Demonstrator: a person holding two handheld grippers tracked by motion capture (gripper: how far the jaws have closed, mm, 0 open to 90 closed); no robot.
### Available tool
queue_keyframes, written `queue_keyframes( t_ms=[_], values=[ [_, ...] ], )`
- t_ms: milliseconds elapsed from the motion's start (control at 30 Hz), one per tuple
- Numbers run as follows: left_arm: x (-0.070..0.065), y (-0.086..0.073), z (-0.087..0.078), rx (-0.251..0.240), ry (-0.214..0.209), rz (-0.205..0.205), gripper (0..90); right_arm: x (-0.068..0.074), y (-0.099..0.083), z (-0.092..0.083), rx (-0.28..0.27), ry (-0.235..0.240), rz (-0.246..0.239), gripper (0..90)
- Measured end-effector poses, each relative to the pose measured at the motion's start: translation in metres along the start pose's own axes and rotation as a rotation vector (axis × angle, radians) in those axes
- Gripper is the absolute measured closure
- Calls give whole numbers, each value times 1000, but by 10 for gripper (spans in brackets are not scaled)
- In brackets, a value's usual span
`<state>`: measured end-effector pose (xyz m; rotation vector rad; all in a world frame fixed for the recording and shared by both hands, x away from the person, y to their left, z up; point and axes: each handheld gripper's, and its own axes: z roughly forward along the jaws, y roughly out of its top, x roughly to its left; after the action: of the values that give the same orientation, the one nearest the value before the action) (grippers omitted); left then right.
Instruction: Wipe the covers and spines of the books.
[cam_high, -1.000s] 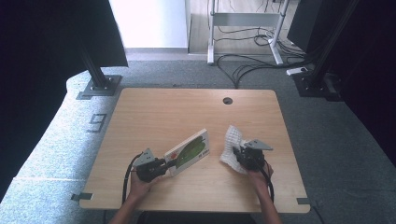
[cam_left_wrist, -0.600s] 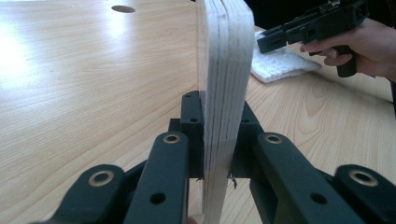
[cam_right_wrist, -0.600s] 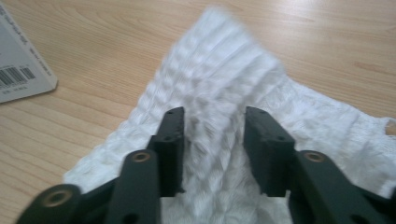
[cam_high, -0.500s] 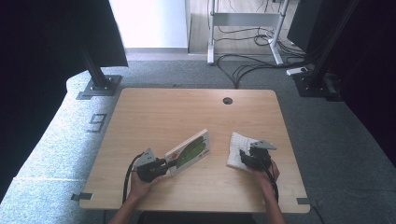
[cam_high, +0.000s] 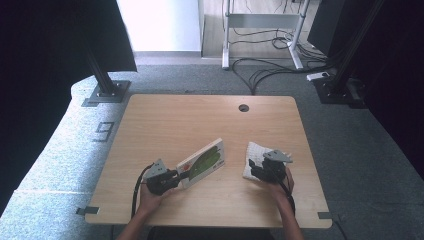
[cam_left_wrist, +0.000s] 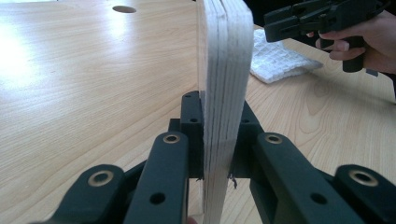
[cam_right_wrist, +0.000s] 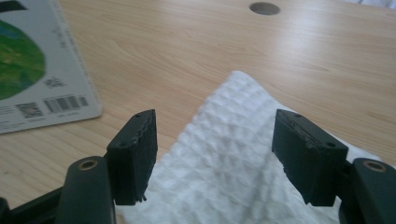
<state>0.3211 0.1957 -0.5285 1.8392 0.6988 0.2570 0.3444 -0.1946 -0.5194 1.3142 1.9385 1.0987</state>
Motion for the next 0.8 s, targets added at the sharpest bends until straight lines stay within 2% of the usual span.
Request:
queue_keyframes(
  t_ms=[167,433,500,600,800],
  values=[
    [-1,0,0,2,-1,7,796,10,3,4,-20,62,-26,304],
    [1,2,-1,15,-11,17,795,36,21,21,-71,251,-47,297],
    [1,2,-1,16,-13,18,796,42,25,26,-82,278,-59,296],
    [2,2,-1,16,-17,16,795,46,26,34,-92,317,-52,294],
    [2,2,-1,19,-19,18,796,52,30,47,-81,386,-50,281]
  ],
)
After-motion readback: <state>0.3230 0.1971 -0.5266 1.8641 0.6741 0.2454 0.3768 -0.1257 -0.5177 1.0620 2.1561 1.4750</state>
